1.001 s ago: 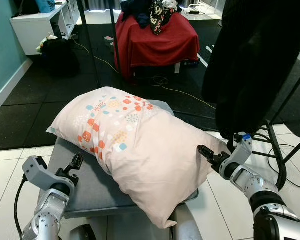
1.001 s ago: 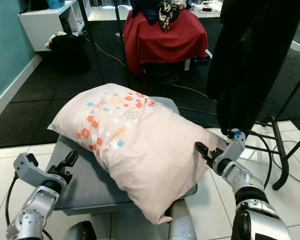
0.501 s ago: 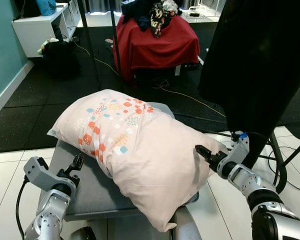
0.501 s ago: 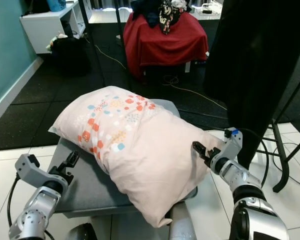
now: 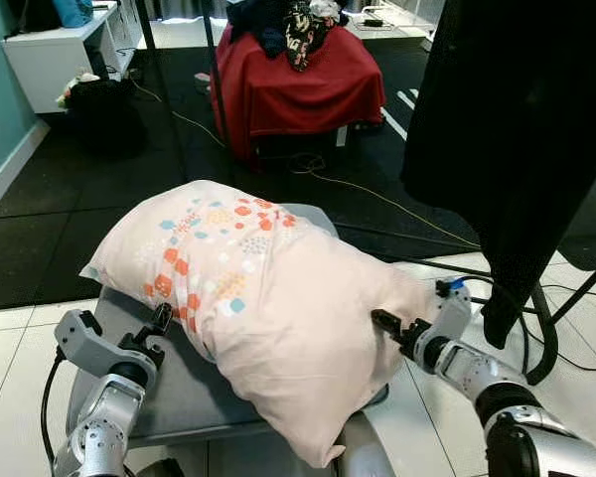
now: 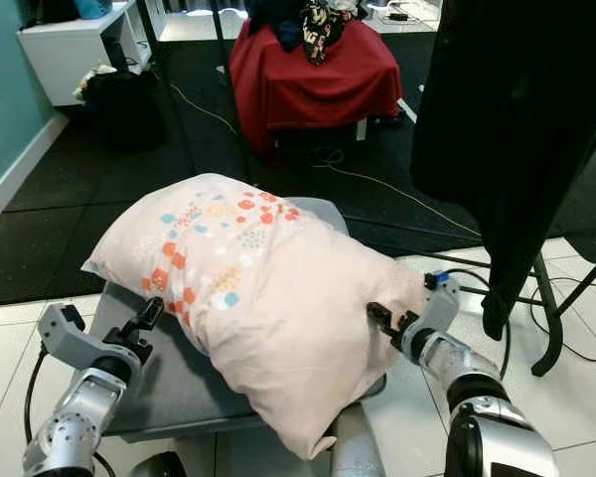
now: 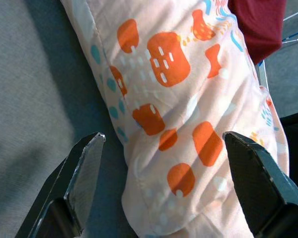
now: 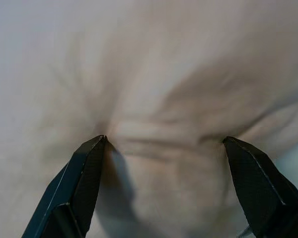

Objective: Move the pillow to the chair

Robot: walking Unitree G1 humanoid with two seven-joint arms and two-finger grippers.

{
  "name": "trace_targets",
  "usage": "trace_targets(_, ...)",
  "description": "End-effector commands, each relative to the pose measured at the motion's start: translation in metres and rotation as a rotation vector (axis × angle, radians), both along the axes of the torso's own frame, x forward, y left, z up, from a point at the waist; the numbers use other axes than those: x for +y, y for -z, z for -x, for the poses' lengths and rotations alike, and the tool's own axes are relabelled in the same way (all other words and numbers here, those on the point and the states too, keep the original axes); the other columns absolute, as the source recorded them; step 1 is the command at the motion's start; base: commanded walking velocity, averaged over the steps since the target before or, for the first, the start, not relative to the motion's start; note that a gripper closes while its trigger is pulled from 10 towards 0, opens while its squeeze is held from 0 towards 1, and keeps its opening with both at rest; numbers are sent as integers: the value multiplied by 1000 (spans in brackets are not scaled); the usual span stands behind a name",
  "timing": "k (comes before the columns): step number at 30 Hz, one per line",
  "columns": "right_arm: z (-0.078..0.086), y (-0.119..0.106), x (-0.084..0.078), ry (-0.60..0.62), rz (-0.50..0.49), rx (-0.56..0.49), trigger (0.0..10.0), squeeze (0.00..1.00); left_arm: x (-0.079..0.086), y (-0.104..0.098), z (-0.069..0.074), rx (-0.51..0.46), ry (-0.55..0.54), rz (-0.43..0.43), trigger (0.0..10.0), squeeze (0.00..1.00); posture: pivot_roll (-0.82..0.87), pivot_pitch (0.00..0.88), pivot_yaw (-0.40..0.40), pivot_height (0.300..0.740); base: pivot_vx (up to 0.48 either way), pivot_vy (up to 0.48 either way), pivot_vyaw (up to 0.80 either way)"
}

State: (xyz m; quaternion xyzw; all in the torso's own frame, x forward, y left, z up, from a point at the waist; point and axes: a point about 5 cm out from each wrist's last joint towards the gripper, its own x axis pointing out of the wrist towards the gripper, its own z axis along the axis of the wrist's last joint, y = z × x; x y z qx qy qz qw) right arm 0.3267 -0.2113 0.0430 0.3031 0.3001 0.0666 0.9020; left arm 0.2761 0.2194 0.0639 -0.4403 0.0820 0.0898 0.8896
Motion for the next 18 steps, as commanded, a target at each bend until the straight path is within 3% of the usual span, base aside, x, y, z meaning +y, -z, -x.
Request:
trace_targets(1,3,6,14,-46,-61,37,10000,0,1,-2,2,-1,0,12,10000,0,-160,96,-14,566,0,0,0)
trace_targets(4,1,4,31,-117,-111,35,10000,0,4,-6,5,-9,-3,17,10000,0,-145,115,-7,566,0,0,0)
trace_targets(9,0,4,35,-128,-116,32,10000,0,5,-7,9,-7,-2,16,10000,0,-134,120,-2,566,0,0,0)
trace_targets(10,0,3,37,-129,-133,22,196,0,6,-7,11,-3,0,14,10000,0,-128,119,2,566,0,0,0)
trace_targets(18,-10,-11,46,-158,-195,-61,0,0,9,-4,20,22,17,2,10000,0,-120,126,13,566,0,0,0)
